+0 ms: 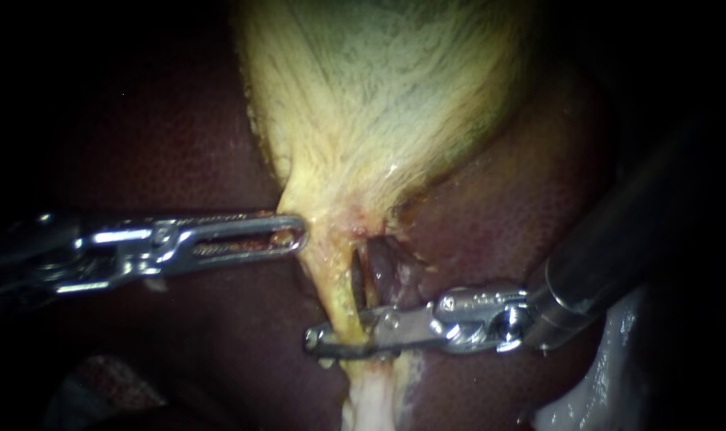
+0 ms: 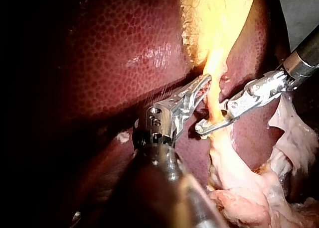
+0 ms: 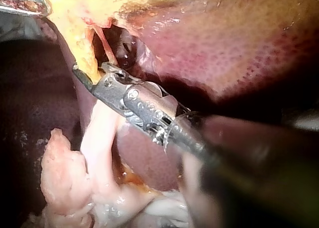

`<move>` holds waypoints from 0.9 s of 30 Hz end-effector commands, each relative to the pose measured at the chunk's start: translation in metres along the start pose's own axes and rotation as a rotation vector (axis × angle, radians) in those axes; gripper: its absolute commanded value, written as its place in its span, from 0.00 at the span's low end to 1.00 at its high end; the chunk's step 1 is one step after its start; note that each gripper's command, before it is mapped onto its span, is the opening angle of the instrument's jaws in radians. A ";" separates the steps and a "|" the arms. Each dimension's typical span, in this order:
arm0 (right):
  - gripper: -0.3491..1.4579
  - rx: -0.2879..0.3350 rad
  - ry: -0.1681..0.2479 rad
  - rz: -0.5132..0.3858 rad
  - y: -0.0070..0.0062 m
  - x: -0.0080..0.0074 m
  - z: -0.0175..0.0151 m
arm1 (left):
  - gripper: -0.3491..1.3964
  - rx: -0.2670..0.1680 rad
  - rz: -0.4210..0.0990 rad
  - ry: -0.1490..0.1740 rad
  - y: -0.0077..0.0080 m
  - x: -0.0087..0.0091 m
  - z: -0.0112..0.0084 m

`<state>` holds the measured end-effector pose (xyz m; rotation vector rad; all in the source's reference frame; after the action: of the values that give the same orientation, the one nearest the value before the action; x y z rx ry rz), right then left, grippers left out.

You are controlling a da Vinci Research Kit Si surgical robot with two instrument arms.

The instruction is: Going back second clip left tube

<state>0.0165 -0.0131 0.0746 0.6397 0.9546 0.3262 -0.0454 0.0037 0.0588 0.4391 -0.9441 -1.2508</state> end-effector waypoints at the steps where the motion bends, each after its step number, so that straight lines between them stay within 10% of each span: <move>1: 0.00 0.000 0.000 0.009 -0.0001 0.0000 0.0000 | 0.00 0.000 0.000 0.000 0.0000 0.0000 -0.0001; 9: 0.01 0.007 0.000 0.074 -0.0002 0.0000 0.0001 | 0.00 0.000 0.000 0.000 0.0000 0.0000 -0.0001; 17: 0.45 0.021 0.043 0.103 -0.0005 0.0004 0.0004 | 0.00 0.001 0.000 0.000 0.0000 0.0000 -0.0002; 27: 0.52 0.033 0.082 0.027 -0.0006 0.0006 -0.0005 | 0.00 0.002 0.000 0.001 0.0001 0.0001 -0.0004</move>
<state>0.0162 -0.0130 0.0735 0.6710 1.0359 0.3558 -0.0450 0.0036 0.0587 0.4407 -0.9440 -1.2497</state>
